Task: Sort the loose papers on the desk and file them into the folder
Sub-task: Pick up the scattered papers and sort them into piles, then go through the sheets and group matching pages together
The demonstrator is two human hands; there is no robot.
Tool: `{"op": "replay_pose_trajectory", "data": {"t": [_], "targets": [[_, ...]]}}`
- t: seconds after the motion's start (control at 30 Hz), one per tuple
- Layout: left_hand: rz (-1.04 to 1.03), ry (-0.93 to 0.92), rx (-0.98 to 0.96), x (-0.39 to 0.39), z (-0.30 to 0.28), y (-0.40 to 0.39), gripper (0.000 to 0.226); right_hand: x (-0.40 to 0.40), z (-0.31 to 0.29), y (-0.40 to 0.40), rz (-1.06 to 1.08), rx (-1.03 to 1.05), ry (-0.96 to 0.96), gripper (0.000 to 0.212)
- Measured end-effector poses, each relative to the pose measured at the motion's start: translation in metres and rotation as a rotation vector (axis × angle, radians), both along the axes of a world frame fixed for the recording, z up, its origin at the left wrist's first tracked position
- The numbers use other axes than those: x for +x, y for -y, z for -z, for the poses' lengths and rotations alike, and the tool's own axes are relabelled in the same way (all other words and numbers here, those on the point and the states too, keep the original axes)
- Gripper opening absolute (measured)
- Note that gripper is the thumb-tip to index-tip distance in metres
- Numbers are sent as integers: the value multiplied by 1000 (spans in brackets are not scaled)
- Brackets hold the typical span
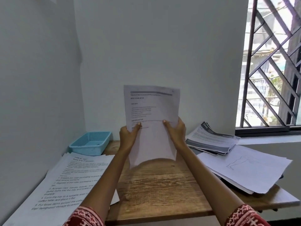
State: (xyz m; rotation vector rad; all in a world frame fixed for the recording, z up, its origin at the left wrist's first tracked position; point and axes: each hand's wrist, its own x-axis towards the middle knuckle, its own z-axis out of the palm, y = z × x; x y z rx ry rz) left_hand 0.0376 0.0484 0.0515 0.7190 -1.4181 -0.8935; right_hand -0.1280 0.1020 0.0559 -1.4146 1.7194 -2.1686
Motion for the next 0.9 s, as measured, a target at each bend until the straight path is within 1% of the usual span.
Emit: {"op": "replay_pose_trajectory", "data": {"t": [0.07,0.13,0.23,0.3,0.43,0.5,0.57,0.63,0.7,0.77,0.83,0.87,0.9], "targets": [[1,-16,1,-2,-5,2,39,-1,-8,0,-4,-38,-22,38],[12,-25,65,-3,11,1,42,-3,3,1,-1,5,-35,39],[31,31,232,-4,60,-11,45,-8,58,6,-5,201,-29,43],[58,94,303,-6,85,-12,46,-12,89,11,1,346,-57,47],[66,238,372,-12,98,15,50,-21,95,21,105,502,-187,45],[2,363,344,-19,105,26,53,-25,100,28,189,639,-314,42],[-126,546,274,-26,112,34,58,-25,104,32,286,796,-445,40],[-230,748,163,-34,117,42,60,-26,106,37,367,865,-494,45],[-290,893,80,-40,119,49,58,-28,108,41,431,908,-535,51],[-354,972,68,-40,119,52,66,-27,109,44,477,942,-598,52],[-400,961,87,-38,118,56,82,-25,111,44,537,962,-667,48],[-417,961,91,-38,119,57,87,-23,112,42,567,969,-697,46],[-439,992,75,-39,118,56,85,-22,111,40,595,966,-724,45]]}}
